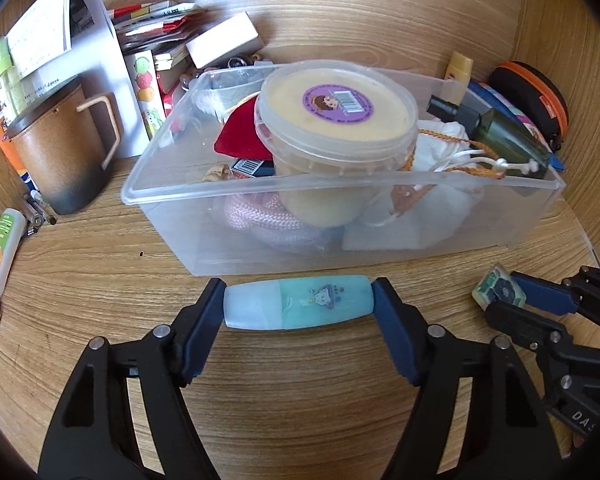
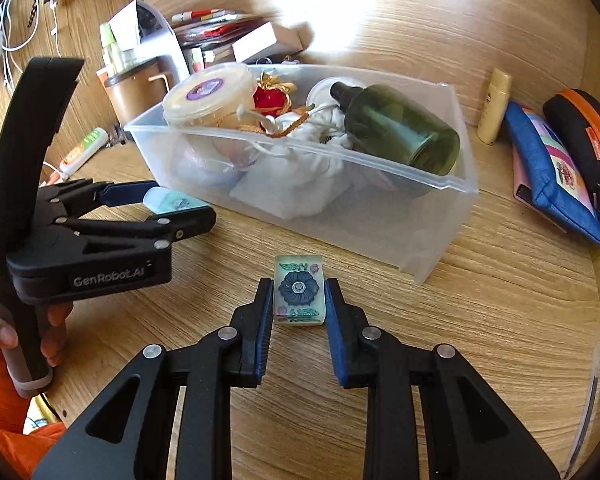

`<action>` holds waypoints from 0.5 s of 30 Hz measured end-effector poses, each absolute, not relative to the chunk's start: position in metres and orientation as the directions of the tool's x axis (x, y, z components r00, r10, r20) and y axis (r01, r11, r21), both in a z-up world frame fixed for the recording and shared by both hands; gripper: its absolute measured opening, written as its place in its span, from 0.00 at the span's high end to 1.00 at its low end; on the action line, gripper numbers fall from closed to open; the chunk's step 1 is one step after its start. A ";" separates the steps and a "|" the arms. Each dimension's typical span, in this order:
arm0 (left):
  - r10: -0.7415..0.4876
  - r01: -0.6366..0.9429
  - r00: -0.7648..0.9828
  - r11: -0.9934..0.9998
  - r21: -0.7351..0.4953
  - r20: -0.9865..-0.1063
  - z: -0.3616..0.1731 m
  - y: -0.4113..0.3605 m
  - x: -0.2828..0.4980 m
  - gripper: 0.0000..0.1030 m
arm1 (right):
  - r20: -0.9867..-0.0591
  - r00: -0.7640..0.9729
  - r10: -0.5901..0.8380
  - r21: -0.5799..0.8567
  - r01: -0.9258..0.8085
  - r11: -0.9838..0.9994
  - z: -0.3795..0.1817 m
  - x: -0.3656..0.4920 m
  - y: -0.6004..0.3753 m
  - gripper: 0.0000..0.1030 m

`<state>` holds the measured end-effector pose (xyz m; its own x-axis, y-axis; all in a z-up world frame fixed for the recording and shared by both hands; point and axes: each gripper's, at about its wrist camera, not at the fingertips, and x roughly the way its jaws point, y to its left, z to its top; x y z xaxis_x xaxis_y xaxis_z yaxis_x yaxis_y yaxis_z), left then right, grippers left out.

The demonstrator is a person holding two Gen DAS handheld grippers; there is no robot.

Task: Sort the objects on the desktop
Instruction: 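Lift the blue bottle and green tile and carry both over the bin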

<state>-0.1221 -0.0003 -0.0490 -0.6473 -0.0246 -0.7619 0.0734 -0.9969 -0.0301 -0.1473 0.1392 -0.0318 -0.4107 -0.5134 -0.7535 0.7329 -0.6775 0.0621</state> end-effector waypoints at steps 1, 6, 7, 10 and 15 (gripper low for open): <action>-0.024 0.073 -0.650 -0.997 -0.031 -0.760 -0.048 0.001 -0.122 0.29 | -0.749 -0.414 -0.517 0.063 0.732 -0.678 -0.030 -0.146 0.139 0.78; -0.033 0.089 -0.676 -0.995 -0.037 -0.736 -0.035 -0.004 -0.110 0.29 | -0.723 -0.437 -0.535 0.055 0.736 -0.675 -0.016 -0.136 0.141 0.78; -0.033 0.087 -0.682 -0.996 -0.036 -0.731 -0.032 -0.004 -0.108 0.29 | -0.718 -0.441 -0.539 0.056 0.735 -0.676 -0.014 -0.135 0.141 0.78; -0.028 0.077 -0.704 -0.996 -0.037 -0.709 -0.022 -0.005 -0.100 0.29 | -0.703 -0.443 -0.556 0.074 0.732 -0.677 -0.005 -0.131 0.147 0.78; -0.015 0.057 -0.739 -0.998 -0.041 -0.674 -0.006 -0.008 -0.090 0.29 | -0.678 -0.464 -0.570 0.076 0.727 -0.682 0.010 -0.129 0.149 0.78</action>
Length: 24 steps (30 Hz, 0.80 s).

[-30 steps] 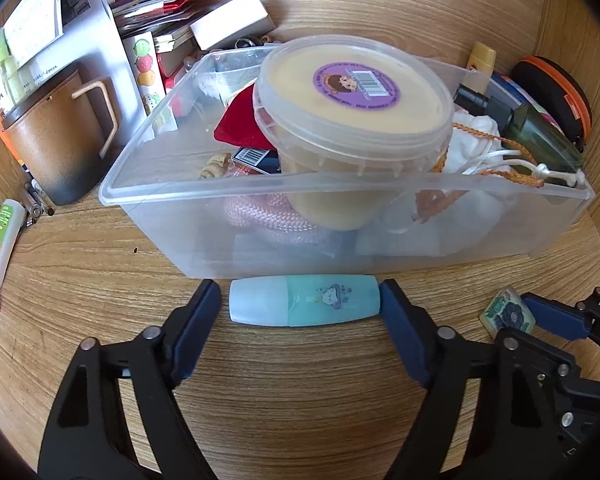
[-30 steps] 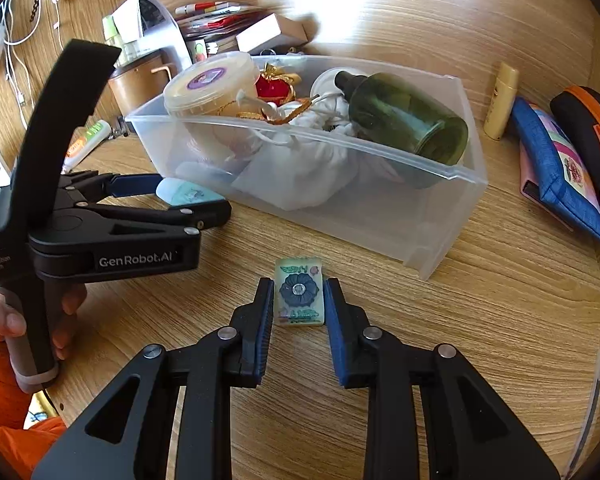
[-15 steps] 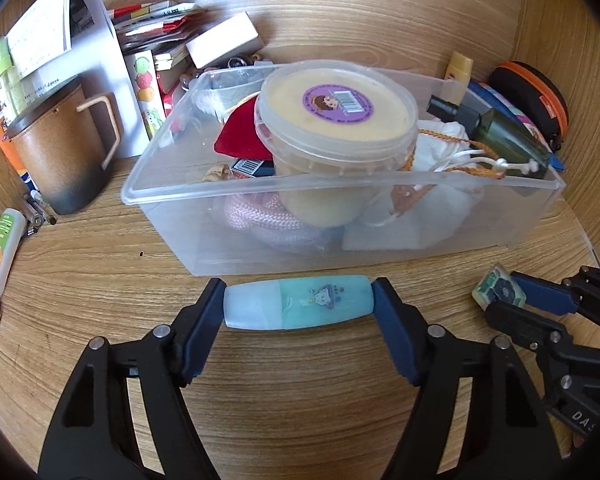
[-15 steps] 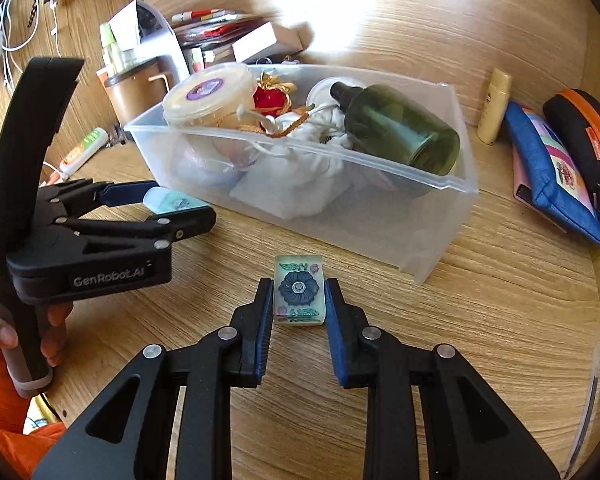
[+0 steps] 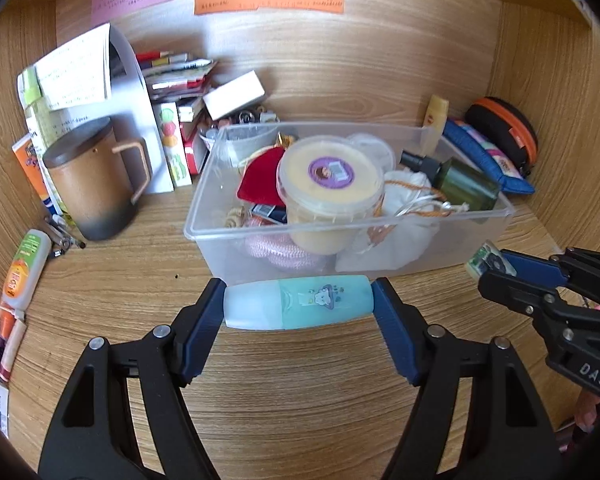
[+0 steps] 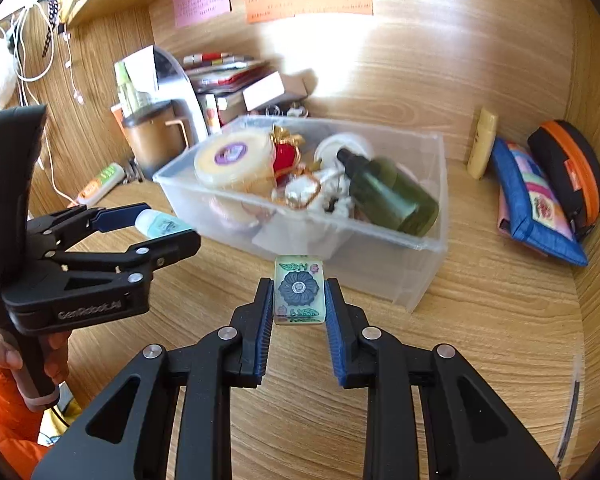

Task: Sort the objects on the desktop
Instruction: 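Lift the blue bottle and green tile and carry both over the bin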

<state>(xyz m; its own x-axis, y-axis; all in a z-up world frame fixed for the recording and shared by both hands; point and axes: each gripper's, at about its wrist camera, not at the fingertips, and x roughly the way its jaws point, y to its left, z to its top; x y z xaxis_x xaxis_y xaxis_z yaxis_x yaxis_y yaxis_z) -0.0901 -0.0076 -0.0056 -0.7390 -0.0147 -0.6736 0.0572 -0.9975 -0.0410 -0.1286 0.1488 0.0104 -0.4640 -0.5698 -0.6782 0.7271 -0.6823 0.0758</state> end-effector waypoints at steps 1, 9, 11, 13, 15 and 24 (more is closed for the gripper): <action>-0.013 0.054 -0.746 -0.998 -0.041 -0.666 -0.002 -0.008 -0.089 0.29 | -0.674 -0.467 -0.572 0.075 0.727 -0.683 0.013 -0.129 0.148 0.78; 0.003 0.040 -0.784 -0.998 -0.054 -0.621 0.021 -0.015 -0.083 0.29 | -0.639 -0.500 -0.584 0.057 0.727 -0.685 0.035 -0.129 0.143 0.78; 0.001 0.041 -0.792 -0.998 -0.055 -0.610 0.025 -0.018 -0.084 0.29 | -0.635 -0.507 -0.583 0.049 0.727 -0.685 0.039 -0.129 0.140 0.78; -0.001 0.043 -0.803 -0.998 -0.056 -0.596 0.031 -0.021 -0.086 0.29 | -0.631 -0.511 -0.583 0.042 0.728 -0.684 0.043 -0.130 0.137 0.78; -0.028 0.078 -0.811 -0.995 -0.061 -0.585 0.037 -0.024 -0.088 0.29 | -0.629 -0.517 -0.580 0.031 0.729 -0.683 0.046 -0.132 0.134 0.78; -0.011 0.053 -0.835 -0.997 -0.061 -0.550 0.056 -0.034 -0.108 0.29 | -0.618 -0.533 -0.579 0.005 0.733 -0.680 0.056 -0.143 0.120 0.78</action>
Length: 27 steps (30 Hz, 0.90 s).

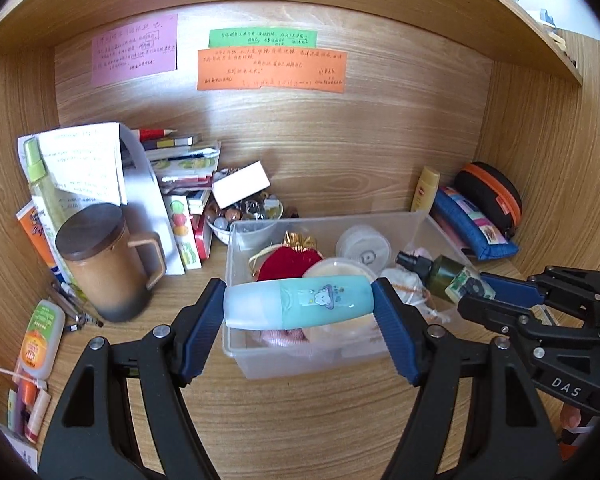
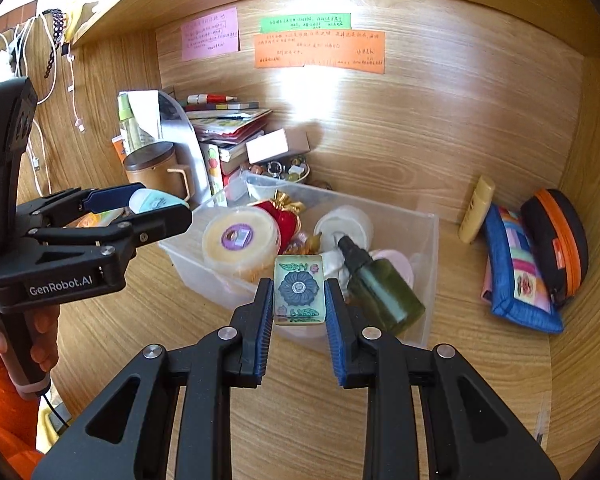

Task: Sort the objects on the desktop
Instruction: 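Lift the blue bottle and green tile and carry both over the bin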

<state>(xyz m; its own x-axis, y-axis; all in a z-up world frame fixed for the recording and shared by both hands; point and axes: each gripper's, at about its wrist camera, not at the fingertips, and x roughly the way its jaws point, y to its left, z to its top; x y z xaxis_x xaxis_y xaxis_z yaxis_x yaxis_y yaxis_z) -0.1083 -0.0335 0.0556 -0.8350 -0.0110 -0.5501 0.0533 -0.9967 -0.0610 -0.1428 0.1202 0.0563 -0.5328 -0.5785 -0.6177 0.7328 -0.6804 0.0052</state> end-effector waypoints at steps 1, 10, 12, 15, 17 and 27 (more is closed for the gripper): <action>-0.018 0.060 -0.837 -0.996 -0.058 -0.547 0.057 -0.034 -0.111 0.29 | -0.617 -0.531 -0.581 0.007 0.734 -0.679 0.057 -0.145 0.119 0.78; 0.001 0.025 -0.828 -0.999 -0.039 -0.560 0.058 -0.033 -0.135 0.29 | -0.628 -0.537 -0.563 -0.001 0.725 -0.689 0.056 -0.173 0.105 0.78; 0.003 0.022 -0.827 -0.999 -0.037 -0.563 0.057 -0.032 -0.138 0.29 | -0.632 -0.537 -0.559 -0.001 0.721 -0.693 0.054 -0.177 0.105 0.78; 0.010 0.014 -0.823 -0.999 -0.039 -0.568 0.056 -0.030 -0.140 0.29 | -0.636 -0.538 -0.553 0.000 0.716 -0.698 0.052 -0.181 0.107 0.78; 0.015 0.010 -0.822 -0.999 -0.040 -0.569 0.055 -0.029 -0.139 0.29 | -0.634 -0.545 -0.549 0.002 0.709 -0.706 0.053 -0.181 0.110 0.78; 0.066 -0.045 -0.805 -0.998 -0.050 -0.589 0.045 -0.006 -0.134 0.29 | -0.647 -0.616 -0.448 -0.031 0.609 -0.792 0.041 -0.167 0.171 0.76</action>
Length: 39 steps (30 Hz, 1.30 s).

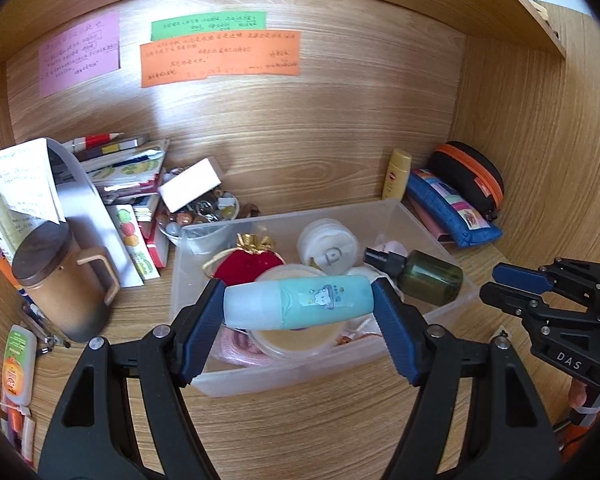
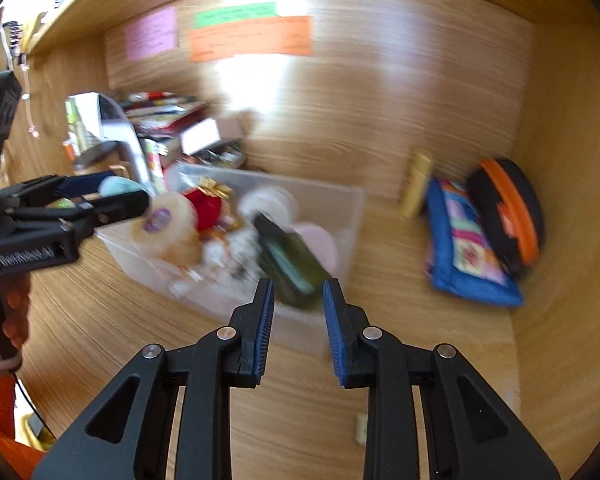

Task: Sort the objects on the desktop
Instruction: 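Lift the blue bottle and green tile and carry both over the bin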

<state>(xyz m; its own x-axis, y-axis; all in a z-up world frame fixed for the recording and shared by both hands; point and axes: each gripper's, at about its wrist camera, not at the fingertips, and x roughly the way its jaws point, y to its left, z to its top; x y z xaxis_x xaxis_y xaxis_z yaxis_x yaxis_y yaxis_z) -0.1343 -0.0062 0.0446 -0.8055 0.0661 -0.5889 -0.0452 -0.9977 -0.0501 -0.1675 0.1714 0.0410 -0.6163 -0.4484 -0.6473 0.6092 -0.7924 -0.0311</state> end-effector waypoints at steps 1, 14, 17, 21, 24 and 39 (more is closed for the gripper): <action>0.073 -0.054 -0.803 -0.997 -0.050 -0.591 0.044 -0.002 -0.134 0.29 | -0.656 -0.620 -0.429 -0.035 0.594 -0.804 0.038 -0.168 0.177 0.75; 0.157 -0.152 -0.775 -0.987 -0.061 -0.612 0.035 0.047 -0.126 0.29 | -0.772 -0.584 -0.253 -0.095 0.498 -0.862 -0.030 -0.171 0.223 0.64; 0.164 -0.160 -0.770 -0.985 -0.063 -0.616 0.033 0.053 -0.125 0.29 | -0.783 -0.572 -0.245 -0.096 0.499 -0.861 -0.034 -0.174 0.227 0.64; 0.172 -0.171 -0.766 -0.983 -0.061 -0.620 0.031 0.058 -0.125 0.29 | -0.790 -0.567 -0.232 -0.106 0.500 -0.859 -0.040 -0.173 0.232 0.64; 0.179 -0.180 -0.761 -0.982 -0.063 -0.624 0.029 0.062 -0.124 0.29 | -0.790 -0.560 -0.249 -0.079 0.496 -0.865 -0.040 -0.174 0.238 0.64; 0.174 -0.170 -0.775 -0.983 -0.065 -0.608 0.035 0.058 -0.127 0.29 | -0.711 -0.589 -0.384 0.004 0.543 -0.840 0.005 -0.161 0.231 0.70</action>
